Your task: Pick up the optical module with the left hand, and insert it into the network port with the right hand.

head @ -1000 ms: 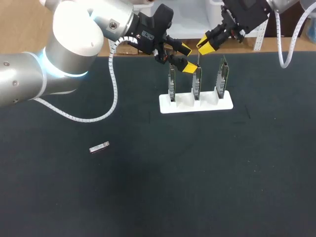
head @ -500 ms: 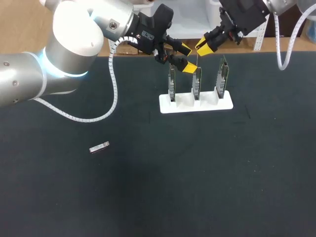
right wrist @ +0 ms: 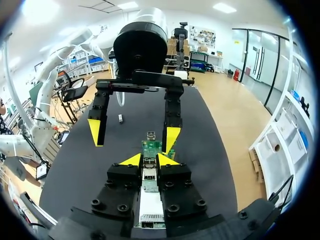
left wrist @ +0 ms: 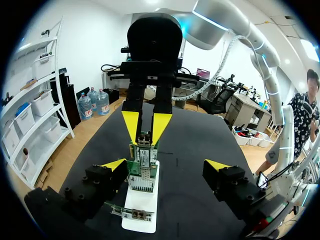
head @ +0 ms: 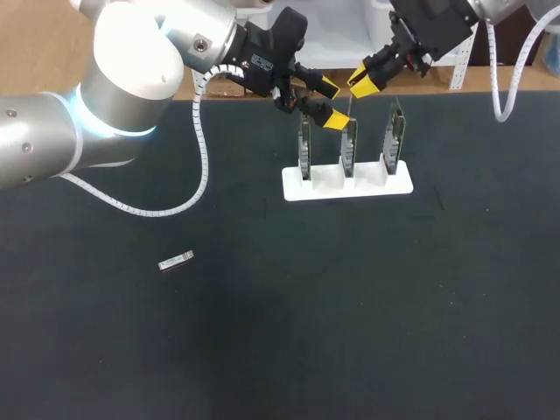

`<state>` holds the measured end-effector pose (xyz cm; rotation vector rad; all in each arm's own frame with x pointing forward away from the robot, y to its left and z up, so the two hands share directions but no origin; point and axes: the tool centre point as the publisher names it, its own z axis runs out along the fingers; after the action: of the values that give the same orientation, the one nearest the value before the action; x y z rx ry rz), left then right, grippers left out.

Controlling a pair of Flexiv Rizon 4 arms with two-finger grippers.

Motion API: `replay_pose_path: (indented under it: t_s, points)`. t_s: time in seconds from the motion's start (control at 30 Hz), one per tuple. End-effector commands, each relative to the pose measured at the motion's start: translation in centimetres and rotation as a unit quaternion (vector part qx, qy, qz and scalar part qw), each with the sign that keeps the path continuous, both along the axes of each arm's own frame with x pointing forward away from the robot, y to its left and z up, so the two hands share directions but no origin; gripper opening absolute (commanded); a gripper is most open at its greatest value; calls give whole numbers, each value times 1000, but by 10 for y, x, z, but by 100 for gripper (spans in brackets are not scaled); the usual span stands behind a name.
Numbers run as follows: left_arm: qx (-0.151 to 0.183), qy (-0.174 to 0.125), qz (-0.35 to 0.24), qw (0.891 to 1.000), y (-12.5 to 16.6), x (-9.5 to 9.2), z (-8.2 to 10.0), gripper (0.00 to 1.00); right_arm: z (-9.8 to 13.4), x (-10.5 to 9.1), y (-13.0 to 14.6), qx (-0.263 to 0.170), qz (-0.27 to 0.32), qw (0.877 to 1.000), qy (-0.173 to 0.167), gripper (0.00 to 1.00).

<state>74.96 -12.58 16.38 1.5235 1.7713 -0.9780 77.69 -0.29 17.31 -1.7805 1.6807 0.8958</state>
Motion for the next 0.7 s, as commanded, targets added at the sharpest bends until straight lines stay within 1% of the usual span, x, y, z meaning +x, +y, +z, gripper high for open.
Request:
replay_pose_path:
  t_s: [0.03,0.23,0.7]
  points:
    - [3,2,-1,1000,-1,2,0,100,-1,2,-1,3,4,1000,2,0]
    - [3,2,-1,1000,-1,2,0,100,4,-1,-2,8,8,1000,-2,0]
    - [3,2,-1,1000,-1,2,0,100,2,0,-1,6,13,1000,-2,0]
